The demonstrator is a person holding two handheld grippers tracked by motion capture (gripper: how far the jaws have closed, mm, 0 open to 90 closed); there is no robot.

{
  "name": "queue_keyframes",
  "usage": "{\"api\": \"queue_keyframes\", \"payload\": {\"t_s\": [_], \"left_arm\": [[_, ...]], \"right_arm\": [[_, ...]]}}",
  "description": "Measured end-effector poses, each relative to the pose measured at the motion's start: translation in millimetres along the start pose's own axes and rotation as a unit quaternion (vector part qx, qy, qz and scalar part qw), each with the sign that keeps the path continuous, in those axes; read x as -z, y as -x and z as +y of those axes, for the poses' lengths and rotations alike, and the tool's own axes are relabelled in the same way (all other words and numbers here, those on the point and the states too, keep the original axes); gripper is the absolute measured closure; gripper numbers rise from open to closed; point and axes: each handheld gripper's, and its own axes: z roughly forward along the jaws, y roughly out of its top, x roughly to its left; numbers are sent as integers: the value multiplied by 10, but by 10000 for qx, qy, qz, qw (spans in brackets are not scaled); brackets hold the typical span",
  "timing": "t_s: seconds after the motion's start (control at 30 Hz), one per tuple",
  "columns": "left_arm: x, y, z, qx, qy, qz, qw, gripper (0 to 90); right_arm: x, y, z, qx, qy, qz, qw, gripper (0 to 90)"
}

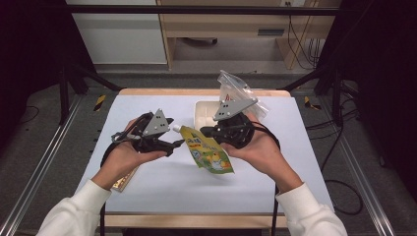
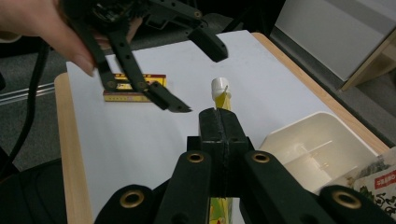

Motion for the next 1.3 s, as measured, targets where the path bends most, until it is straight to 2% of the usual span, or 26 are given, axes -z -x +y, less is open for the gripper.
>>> {"api": "queue_keyframes", "payload": {"t_s": [0.1,0.17,0.2,0.33,0.37,0.4,0.47,0.57,0.63,0.67,0.7,0.77,0.87,1.03,1.13,1.23,1.27,1.3], "left_arm": [[-65,-15,44,-143,62,-64,9999,333],[-122,-10,93,-258,104,-200,9994,353],[-122,-10,93,-258,104,-200,9994,362],[-209,-23,125,-320,114,-610,9976,406],[-233,-22,130,-355,100,-663,9971,441],[-256,-21,133,-424,99,-629,9971,453],[-260,-27,135,-422,107,-601,9972,471],[-251,-67,145,-347,94,-593,9976,611],[-237,-92,152,-348,56,-623,9974,672],[-230,-103,155,-319,53,-639,9974,672],[-218,-115,161,-265,46,-679,9973,708],[-207,-114,172,-286,31,-716,9970,762],[-194,-107,202,-246,-21,-801,9965,788],[-177,-90,248,-136,-110,-992,9949,893],[-169,-86,262,-69,-144,-1063,9942,900],[-171,-47,288,-160,-151,-1084,9939,900],[-171,-35,298,-216,-174,-1081,9937,900],[-172,-26,305,-239,-178,-1087,9936,900]], "right_arm": [[-13,-10,-1,29,13,47,10000,900],[-16,-15,-2,35,2,59,10000,900],[-16,-19,-2,17,-4,60,10000,900],[-18,-18,-11,14,-20,89,10000,900],[-20,-16,-20,12,-32,101,9999,900],[-19,-15,-24,14,-34,101,9999,900],[-18,-11,-31,6,-36,114,9999,900],[-14,16,-61,-57,-28,111,9999,900],[-11,22,-70,-64,-42,98,9999,900],[-7,26,-80,-69,-55,98,9999,900],[-1,29,-89,-80,-68,88,9999,900],[17,36,-110,-85,-99,76,9999,900],[31,40,-134,-79,-148,53,9998,900],[62,77,-223,-155,-221,-7,9996,900],[76,100,-266,-152,-195,-24,9997,900],[74,154,-333,-207,-203,-36,9996,855],[62,188,-374,-192,-224,-56,9995,763],[62,188,-374,-192,-224,-56,9995,763]]}}
